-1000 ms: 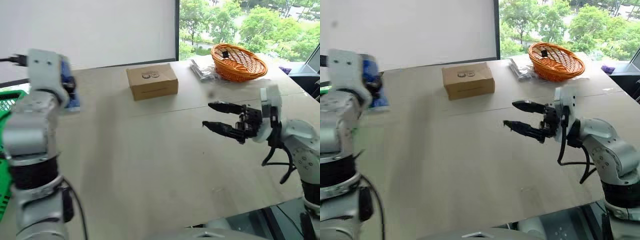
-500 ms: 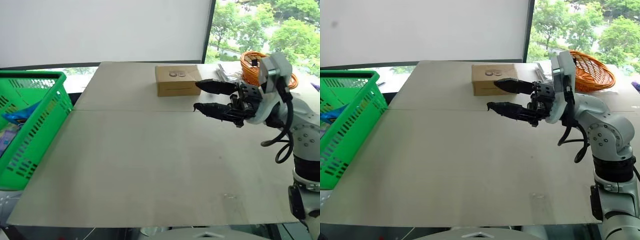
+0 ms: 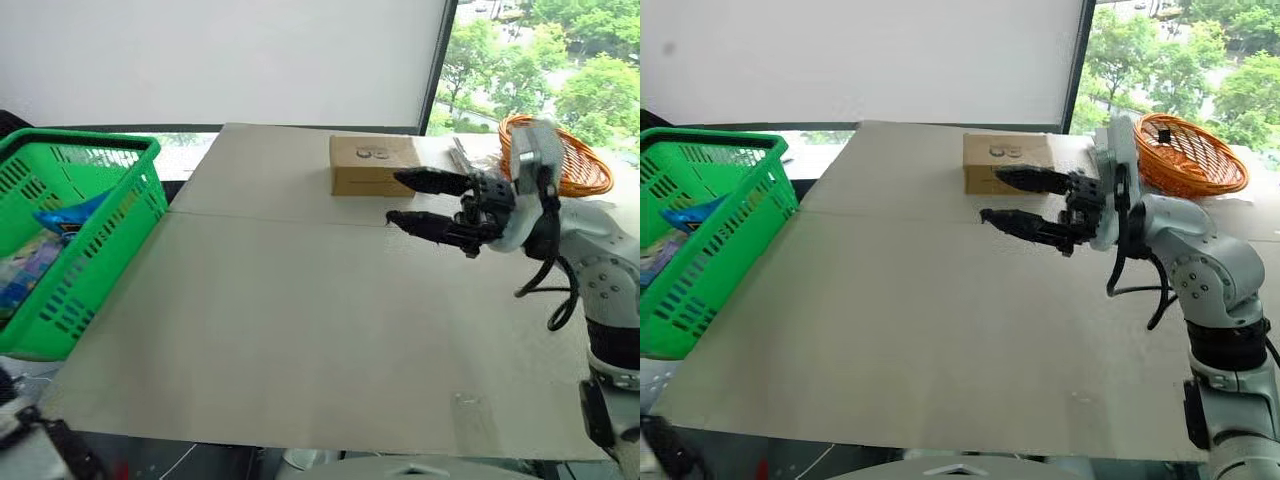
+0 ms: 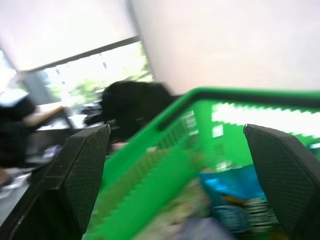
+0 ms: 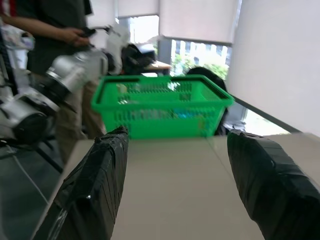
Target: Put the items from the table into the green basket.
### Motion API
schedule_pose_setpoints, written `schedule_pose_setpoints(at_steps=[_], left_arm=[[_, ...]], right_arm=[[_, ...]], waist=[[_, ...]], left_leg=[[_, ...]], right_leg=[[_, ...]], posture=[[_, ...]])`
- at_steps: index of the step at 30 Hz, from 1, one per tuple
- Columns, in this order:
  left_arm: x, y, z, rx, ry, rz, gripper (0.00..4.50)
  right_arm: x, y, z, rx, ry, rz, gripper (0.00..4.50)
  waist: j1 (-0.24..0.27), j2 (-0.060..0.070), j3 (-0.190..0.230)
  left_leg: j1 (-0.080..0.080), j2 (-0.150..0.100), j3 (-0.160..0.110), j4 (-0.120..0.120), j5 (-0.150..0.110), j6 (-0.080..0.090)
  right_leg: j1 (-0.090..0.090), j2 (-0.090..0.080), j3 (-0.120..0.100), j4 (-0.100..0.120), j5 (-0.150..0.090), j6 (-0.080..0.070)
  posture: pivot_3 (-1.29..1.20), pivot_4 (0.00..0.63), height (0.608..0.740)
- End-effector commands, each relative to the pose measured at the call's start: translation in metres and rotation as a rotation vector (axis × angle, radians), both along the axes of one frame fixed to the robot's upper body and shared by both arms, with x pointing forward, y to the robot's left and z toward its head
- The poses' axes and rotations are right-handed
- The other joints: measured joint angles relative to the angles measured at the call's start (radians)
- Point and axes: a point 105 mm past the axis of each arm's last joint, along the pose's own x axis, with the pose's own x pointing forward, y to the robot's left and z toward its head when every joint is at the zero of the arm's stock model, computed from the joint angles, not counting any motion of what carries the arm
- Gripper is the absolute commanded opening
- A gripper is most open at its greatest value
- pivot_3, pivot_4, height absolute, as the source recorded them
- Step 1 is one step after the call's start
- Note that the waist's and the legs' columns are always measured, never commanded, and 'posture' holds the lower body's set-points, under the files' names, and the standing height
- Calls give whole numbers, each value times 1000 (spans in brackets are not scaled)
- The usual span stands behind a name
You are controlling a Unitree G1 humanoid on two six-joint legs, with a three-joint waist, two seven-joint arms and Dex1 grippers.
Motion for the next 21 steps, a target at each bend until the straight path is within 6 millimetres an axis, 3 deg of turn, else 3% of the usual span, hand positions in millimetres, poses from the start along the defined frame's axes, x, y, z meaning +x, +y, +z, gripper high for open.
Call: schedule_pose_setpoints(at_steps=[1, 4, 6, 8, 12, 13, 14, 15, 21], left_arm=[[16, -84, -36, -23, 62, -353, 4450], [9, -131, -89, -118, 175, -499, 4450], [-7, -162, -128, -58, 330, -619, 4450], [-24, -185, -154, -136, 403, -725, 4450], [-35, -204, -172, -121, 418, -794, 4450], [-35, -205, -174, -91, 413, -800, 4450], [-34, -206, -174, -66, 403, -804, 4450], [-32, -205, -175, -51, 398, -806, 4450], [-17, -209, -163, -47, 359, -894, 4450]], right_arm=[[14, -33, -42, -98, -5, -189, 3351], [7, -60, -82, -161, 61, -286, 3351], [-1, -78, -106, -234, 60, -352, 3351], [-10, -97, -121, -268, 73, -420, 3351], [-20, -121, -135, -278, 89, -523, 3351], [-22, -125, -139, -279, 98, -539, 3351], [-24, -127, -142, -275, 103, -551, 3351], [-26, -130, -143, -267, 109, -564, 3351], [-26, -134, -147, -251, 117, -595, 3351]], waist=[[3, 1, -1], [-5, 3, -2], [-20, 3, -2], [-32, 10, -4], [-39, 19, -2], [-56, 26, 3], [-61, 29, 5], [-69, 31, 4], [-128, 33, 5]], left_leg=[[0, 0, 2, 1, 0, 1], [1, 0, 6, 1, -1, 2], [2, 3, 9, 1, -2, 3], [3, 5, 11, 1, -2, 3], [6, 9, 15, 2, -2, 4], [6, 9, 15, 3, -2, 4], [20, 14, 20, 2, -2, 4], [21, 16, 22, 2, -2, 4], [25, 19, 27, 2, -1, 4]], right_leg=[[0, -1, 1, 0, 0, 1], [-1, 0, 4, 0, 1, 2], [-1, 2, 7, 1, 1, 2], [-1, 5, 8, 1, 1, 2], [4, 9, 10, 1, 1, 1], [5, 9, 10, 1, 1, 1], [19, 10, 6, -1, -4, 1], [24, 10, 5, -2, -5, 1], [27, 12, 4, 1, -4, 1]], posture=[[242, 0, 740], [228, 0, 740], [214, 0, 740], [195, 0, 740], [162, 0, 740], [153, 0, 740], [153, 0, 740], [148, 0, 740], [121, 0, 740]])
